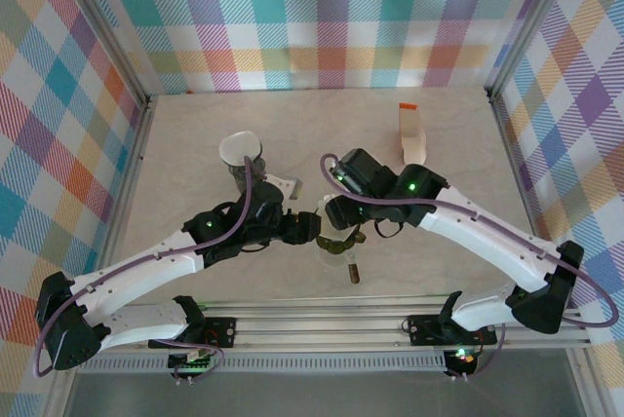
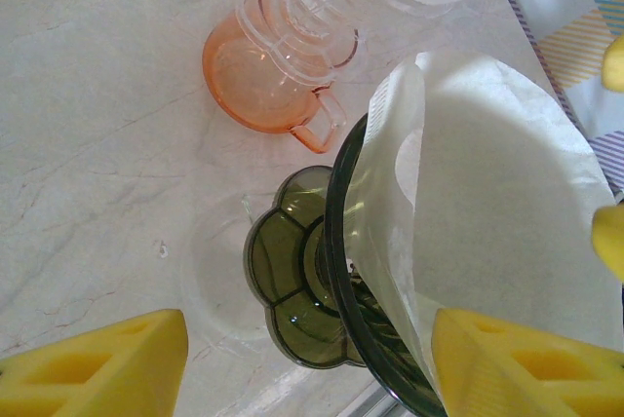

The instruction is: Place the coffee filter in the dripper

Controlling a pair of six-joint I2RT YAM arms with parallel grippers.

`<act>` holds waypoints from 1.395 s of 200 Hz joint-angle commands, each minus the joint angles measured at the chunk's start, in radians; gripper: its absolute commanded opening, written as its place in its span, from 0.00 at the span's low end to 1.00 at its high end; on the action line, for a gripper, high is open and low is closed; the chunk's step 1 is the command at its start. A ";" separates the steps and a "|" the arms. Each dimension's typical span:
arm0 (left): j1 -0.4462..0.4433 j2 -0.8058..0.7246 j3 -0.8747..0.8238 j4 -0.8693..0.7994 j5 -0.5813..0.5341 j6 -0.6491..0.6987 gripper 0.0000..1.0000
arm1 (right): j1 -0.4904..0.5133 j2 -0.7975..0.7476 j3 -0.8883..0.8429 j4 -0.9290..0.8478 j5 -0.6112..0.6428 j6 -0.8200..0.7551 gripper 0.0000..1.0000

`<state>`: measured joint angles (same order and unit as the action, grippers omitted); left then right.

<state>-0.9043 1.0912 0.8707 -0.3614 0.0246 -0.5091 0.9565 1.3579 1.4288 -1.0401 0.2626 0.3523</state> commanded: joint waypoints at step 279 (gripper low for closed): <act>0.010 0.004 -0.027 0.040 0.000 -0.018 0.69 | -0.142 0.153 -0.129 0.049 -0.212 -0.019 0.74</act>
<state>-0.9024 1.0962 0.8547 -0.3515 0.0250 -0.5091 0.8173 1.4975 1.3262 -1.0019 0.0513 0.3496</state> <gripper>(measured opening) 0.679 0.740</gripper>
